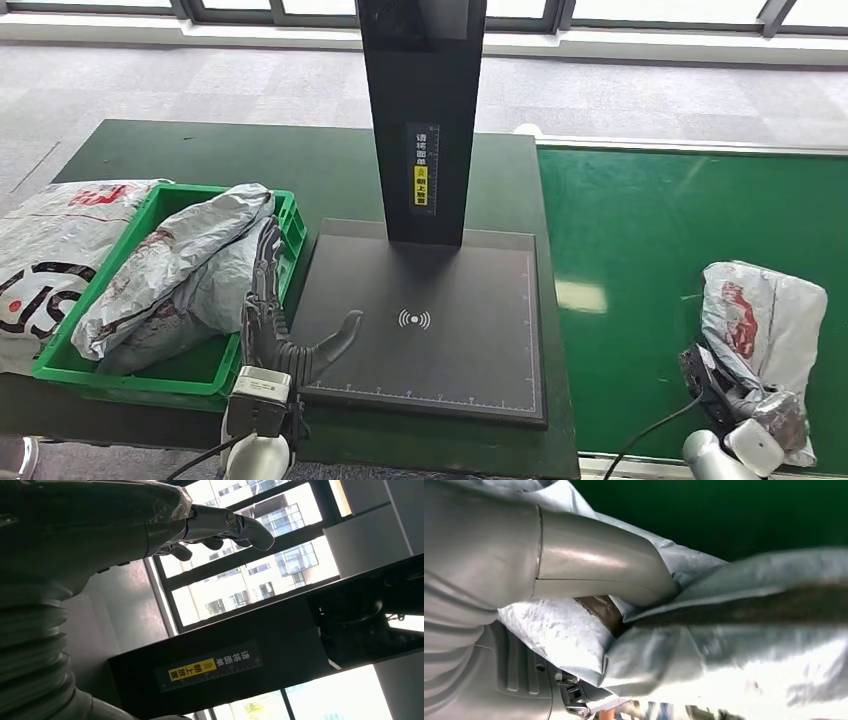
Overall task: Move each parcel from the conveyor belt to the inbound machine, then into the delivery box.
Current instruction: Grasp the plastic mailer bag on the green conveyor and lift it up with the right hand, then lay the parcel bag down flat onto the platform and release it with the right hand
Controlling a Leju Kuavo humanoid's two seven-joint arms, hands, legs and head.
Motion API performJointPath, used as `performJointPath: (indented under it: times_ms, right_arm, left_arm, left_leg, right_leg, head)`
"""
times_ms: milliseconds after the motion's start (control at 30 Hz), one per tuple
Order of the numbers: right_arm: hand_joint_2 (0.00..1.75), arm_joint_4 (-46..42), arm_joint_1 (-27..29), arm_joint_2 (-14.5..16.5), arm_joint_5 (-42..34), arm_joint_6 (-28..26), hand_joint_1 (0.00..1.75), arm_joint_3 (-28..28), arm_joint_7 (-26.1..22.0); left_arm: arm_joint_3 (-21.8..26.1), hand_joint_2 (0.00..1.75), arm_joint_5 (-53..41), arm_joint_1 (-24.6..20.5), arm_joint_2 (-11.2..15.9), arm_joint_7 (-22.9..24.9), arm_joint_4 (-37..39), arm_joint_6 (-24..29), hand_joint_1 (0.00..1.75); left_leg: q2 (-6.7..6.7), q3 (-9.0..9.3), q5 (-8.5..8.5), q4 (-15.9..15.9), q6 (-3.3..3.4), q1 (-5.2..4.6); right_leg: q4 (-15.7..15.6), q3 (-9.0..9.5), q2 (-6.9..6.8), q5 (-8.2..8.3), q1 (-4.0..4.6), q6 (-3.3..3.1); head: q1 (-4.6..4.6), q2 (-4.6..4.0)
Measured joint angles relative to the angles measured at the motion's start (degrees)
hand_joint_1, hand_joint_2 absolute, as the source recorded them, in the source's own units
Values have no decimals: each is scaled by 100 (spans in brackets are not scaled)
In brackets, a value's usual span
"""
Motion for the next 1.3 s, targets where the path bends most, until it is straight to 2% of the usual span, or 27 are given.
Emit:
performJointPath:
  times_ms: [100, 200, 300, 400, 733, 933, 1000, 1167, 1300]
  right_arm:
    - [175, -959, 403, 347, 5, -143, 175, 314, -136]
    - [175, -2235, 915, 670, 12, -147, 175, 955, -241]
    - [175, -3149, 1199, 873, 14, -136, 175, 1597, -301]
    - [175, -3667, 1359, 986, 3, -130, 175, 1898, -303]
    - [175, -4363, 1573, 1112, 1, -83, 175, 2266, -419]
    - [175, -5006, 1737, 1121, 4, 249, 175, 3093, -508]
    - [175, -5145, 1776, 1167, 4, 339, 175, 3322, -742]
    - [175, -5415, 1903, 1487, 4, 920, 175, 4122, -1746]
    - [175, -5420, 1954, 1698, -35, 1241, 175, 4651, -2157]
  left_arm:
    - [0, 175, -31, -6, -4, -27, 39, 0, 0]
    - [0, 175, -51, -12, -7, -62, 84, 7, 0]
    - [0, 175, -58, -16, -7, -79, 114, 11, 0]
    - [0, 175, -59, -17, -7, -83, 126, 13, 0]
    - [0, 175, -45, -22, -4, -62, 145, 45, 0]
    - [0, 175, 10, -34, 2, -108, 174, 119, 0]
    - [0, 175, 9, -35, 2, -130, 180, 124, 0]
    - [0, 175, 10, -48, 5, -210, 228, 133, 0]
    - [0, 175, 31, -68, 15, -257, 285, 133, 0]
  left_leg:
    - [9, -3, -1, -2, -4, -1]
    - [-6, -18, 5, -4, -7, 1]
    - [13, -5, 5, -5, -8, 1]
    - [-3, 19, 10, -4, -8, 0]
    - [1, -11, 8, -3, -7, -5]
    - [9, -6, 8, -4, -9, -1]
    - [5, 5, 10, -4, -10, 1]
    - [20, -15, 4, -6, -15, 4]
    - [8, 5, 10, -5, -15, 4]
  right_leg:
    - [2, -17, 8, 0, -1, 0]
    - [7, -28, -4, -1, 0, -1]
    - [8, -40, 14, -1, 1, -1]
    - [8, -41, -1, 0, 0, -1]
    - [6, -39, 1, 0, -4, -1]
    - [8, -49, 9, 0, 0, -1]
    - [11, -49, 6, 0, 1, -1]
    - [13, -53, 22, -2, 2, -3]
    - [14, -57, 10, -3, 3, -5]
  head:
    - [-1, 0]
    - [0, 0]
    - [-1, 0]
    - [0, 0]
    - [0, 0]
    - [-2, 0]
    - [-2, 0]
    - [-2, 0]
    - [-2, 0]
